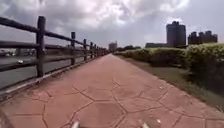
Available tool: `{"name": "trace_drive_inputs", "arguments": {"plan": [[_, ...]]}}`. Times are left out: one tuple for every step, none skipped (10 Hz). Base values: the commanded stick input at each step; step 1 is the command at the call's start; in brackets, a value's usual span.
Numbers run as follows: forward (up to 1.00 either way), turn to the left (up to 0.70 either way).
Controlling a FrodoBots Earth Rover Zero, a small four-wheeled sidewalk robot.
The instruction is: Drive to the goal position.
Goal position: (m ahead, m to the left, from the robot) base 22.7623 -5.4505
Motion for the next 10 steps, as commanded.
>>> {"name": "trace_drive_inputs", "arguments": {"plan": [[0.7, 0.0], [0.7, -0.01], [0.7, -0.2], [0.7, -0.35], [0.7, -0.27], [0.7, -0.12], [0.7, 0.0], [0.7, 0.0], [0.7, 0.0], [0.7, 0.0]]}}
